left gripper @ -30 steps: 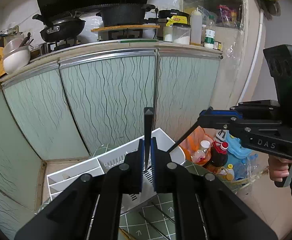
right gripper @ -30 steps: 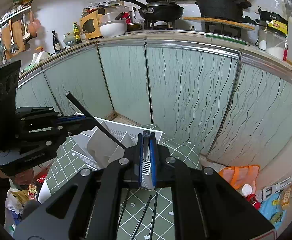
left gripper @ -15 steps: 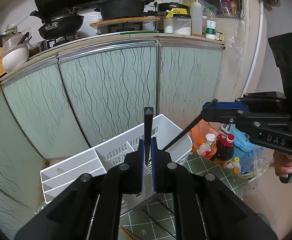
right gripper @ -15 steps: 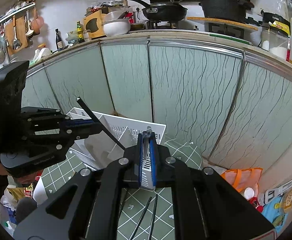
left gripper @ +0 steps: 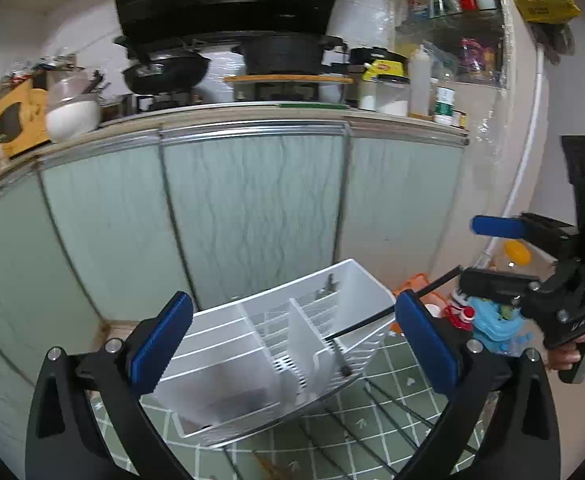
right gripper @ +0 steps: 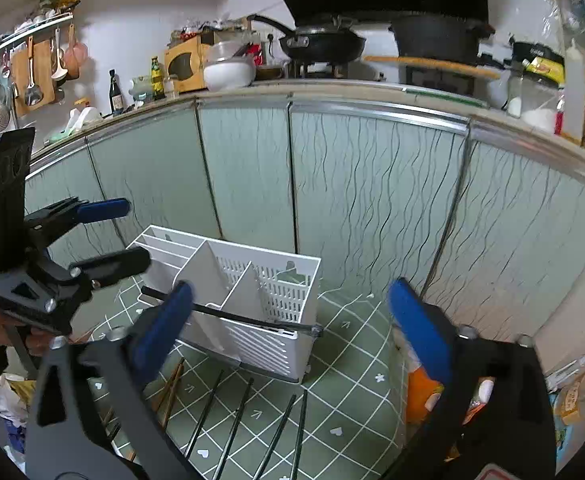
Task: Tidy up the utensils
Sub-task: 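Open both tools and withdraw them from the holder back over the chopsticks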
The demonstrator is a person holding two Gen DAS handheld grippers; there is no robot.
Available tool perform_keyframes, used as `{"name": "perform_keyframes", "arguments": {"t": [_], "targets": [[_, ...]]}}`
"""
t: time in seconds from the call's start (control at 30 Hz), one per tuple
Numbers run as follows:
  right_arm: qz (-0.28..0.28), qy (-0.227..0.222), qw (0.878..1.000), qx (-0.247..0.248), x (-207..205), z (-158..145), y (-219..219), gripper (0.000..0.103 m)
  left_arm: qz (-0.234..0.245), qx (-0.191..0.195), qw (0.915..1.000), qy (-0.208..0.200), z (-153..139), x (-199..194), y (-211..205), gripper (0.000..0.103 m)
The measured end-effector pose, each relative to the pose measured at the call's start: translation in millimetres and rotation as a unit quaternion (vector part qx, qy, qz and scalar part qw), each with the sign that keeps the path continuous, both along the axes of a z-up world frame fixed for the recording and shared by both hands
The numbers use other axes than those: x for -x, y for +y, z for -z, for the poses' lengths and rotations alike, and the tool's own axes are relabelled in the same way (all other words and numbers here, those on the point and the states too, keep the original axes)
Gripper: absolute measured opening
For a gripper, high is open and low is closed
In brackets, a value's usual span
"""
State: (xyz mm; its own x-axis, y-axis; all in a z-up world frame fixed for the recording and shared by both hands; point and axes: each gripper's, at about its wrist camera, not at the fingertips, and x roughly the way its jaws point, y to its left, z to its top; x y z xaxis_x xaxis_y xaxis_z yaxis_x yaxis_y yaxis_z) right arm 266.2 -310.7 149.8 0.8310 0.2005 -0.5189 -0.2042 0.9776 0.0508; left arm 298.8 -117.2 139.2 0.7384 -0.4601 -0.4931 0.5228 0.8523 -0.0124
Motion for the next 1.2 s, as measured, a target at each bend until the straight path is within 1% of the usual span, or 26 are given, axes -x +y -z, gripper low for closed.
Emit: {"name": "perform_keyframes", "arguments": {"t": [0.13, 0.27, 0.47, 0.57, 0.73, 0.93, 1.07, 1.2], "targets": [[0.008, -0.004, 1.000, 0.004, 17, -5, 0, 0.095, -0.024, -0.002, 0.9997, 0.000, -6, 12, 17, 0.099], [0.016, -0.014, 1.000, 0.010, 41, -7, 1, 0.095, -0.047, 0.002, 0.9987, -0.018, -9, 36, 35, 0.099], [0.024, -0.022, 0.999, 0.024, 72, -4, 6, 0.095, -0.073, -0.003, 0.9971, -0.021, -4, 69, 56, 0.099], [0.026, -0.023, 0.999, 0.028, 87, 2, 7, 0.095, -0.085, -0.008, 0.9959, -0.031, -1, 87, 64, 0.099], [0.032, -0.025, 0.999, 0.033, 112, 14, 8, 0.095, -0.095, -0.009, 0.9948, -0.035, 8, 111, 74, 0.099], [0.045, -0.020, 0.998, 0.040, 138, 32, 8, 0.095, -0.116, -0.020, 0.9922, -0.041, 24, 135, 88, 0.099], [0.050, -0.015, 0.998, 0.036, 151, 43, 8, 0.095, -0.128, -0.025, 0.9903, -0.049, 34, 152, 98, 0.099], [0.055, -0.014, 0.997, 0.046, 165, 53, 10, 0.095, -0.133, -0.020, 0.9898, -0.048, 42, 166, 103, 0.099]]}}
